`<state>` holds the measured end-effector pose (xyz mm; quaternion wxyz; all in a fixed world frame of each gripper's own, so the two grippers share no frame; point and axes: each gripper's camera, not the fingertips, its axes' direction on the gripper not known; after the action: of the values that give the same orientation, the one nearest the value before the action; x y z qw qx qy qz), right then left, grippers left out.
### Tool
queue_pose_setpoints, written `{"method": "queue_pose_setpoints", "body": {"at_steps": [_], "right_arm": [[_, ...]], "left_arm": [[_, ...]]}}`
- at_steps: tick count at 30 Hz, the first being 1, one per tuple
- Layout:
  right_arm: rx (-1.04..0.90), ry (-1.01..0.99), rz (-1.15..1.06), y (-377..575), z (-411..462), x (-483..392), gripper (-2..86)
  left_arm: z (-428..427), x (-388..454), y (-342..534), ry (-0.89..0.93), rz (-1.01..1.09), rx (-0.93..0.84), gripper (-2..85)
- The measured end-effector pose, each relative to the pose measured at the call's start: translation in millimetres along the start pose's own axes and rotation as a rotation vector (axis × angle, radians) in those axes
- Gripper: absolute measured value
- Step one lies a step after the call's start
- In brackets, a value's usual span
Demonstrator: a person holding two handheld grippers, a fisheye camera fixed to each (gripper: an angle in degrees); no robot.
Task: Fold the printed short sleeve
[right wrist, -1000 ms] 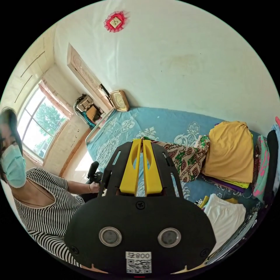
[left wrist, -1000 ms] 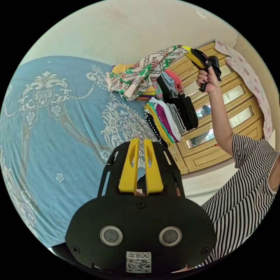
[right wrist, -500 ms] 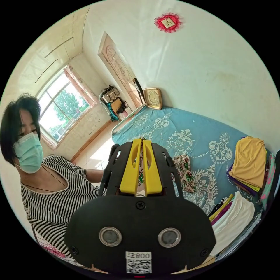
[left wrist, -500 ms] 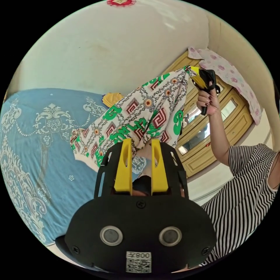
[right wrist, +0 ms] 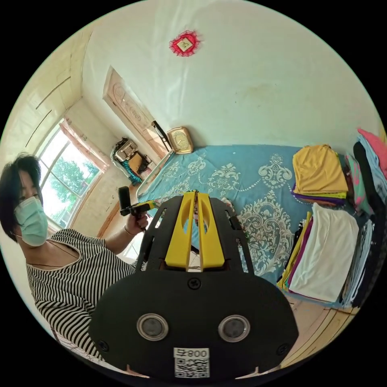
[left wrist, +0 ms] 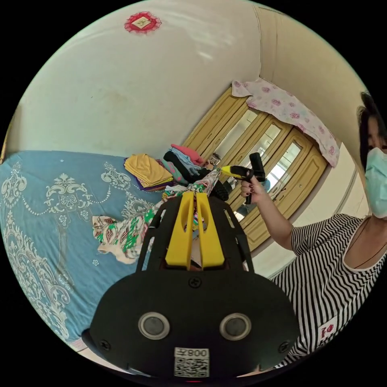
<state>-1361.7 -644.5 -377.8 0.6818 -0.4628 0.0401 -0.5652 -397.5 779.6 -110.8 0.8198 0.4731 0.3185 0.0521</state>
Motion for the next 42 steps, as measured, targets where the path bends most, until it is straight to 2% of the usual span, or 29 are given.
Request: {"method": "queue_pose_setpoints", "body": {"at_steps": [2,5,12,17,19,20,22,28,31,38,42], "right_arm": [[0.028,-0.006,0.048,19,-11,5,2.7],[0.115,-0.026,0.025,44,-23,-17,5.9],[0.068,0.006,-0.228,35,32,-133,11.4],[0.055,0.043,-0.274,26,35,-173,11.5],[0.037,0.075,-0.283,25,32,-184,9.7],[0.034,0.106,-0.280,24,28,-190,6.2],[0.031,0.144,-0.275,23,19,-198,3.5],[0.040,0.092,-0.252,10,-33,-216,1.6],[0.092,0.049,-0.274,2,-72,-232,1.3],[0.169,0.024,-0.362,-12,-146,-282,1.0],[0.175,0.035,-0.403,-10,-170,-310,0.9]], "left_arm": [[-1,12,-14,-0.058,0.064,-0.065,0.7],[-3,24,-27,-0.045,0.114,-0.109,0.8],[-27,56,-47,-0.052,0.193,-0.152,0.8],[-55,68,-56,-0.086,0.204,-0.150,1.0],[-63,72,-57,-0.083,0.213,-0.153,1.2],[-69,74,-58,-0.083,0.219,-0.151,1.3],[-81,76,-57,-0.071,0.224,-0.138,1.8],[-155,55,-31,-0.083,0.155,-0.003,6.2],[-171,32,3,-0.153,0.095,-0.055,9.0],[-123,22,86,-0.287,0.039,-0.369,12.8],[-121,36,91,-0.398,0.029,-0.332,12.1]]}}
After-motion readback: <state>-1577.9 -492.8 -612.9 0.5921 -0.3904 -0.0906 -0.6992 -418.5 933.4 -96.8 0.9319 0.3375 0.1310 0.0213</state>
